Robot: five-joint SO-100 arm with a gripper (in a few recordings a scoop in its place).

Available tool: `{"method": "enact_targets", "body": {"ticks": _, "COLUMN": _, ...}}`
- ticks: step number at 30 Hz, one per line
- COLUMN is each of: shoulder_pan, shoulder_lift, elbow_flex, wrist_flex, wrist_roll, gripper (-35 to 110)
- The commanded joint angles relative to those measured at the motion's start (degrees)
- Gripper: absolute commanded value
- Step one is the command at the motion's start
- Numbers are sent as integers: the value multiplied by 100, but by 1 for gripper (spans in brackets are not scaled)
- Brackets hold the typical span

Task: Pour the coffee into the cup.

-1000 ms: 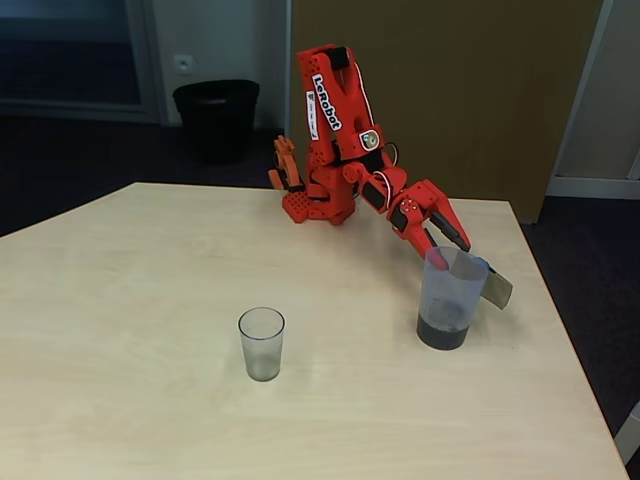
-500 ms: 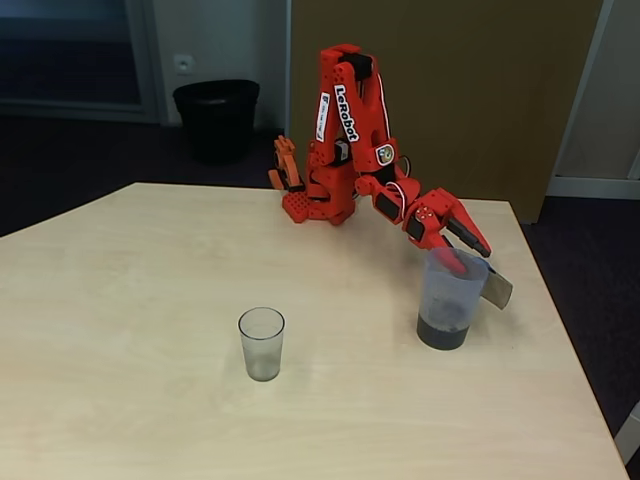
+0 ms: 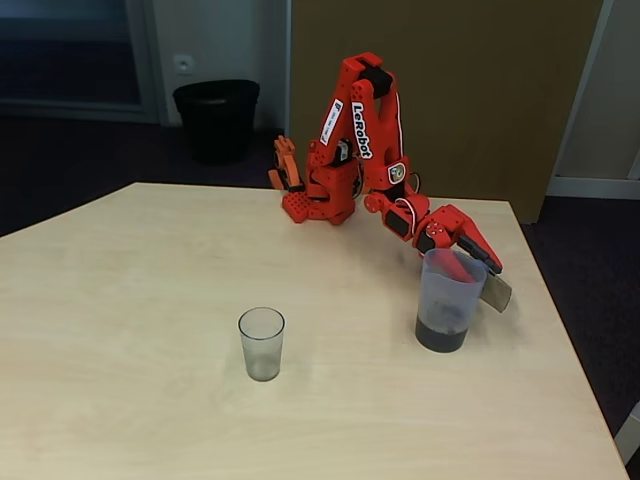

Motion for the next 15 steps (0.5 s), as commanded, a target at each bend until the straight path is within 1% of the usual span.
{"method": "enact_targets", "body": {"ticks": 1, "shoulder_pan": 18, "shoulder_lift": -97, "elbow_flex": -255, "wrist_flex": -202, "wrist_roll": -44, "gripper": 20}}
{"method": "enact_targets", "body": {"ticks": 15, "shoulder_pan": 97, "shoulder_lift": -694, "elbow_flex": -694, "wrist_flex": -624, "wrist_roll": -149, "gripper": 19}}
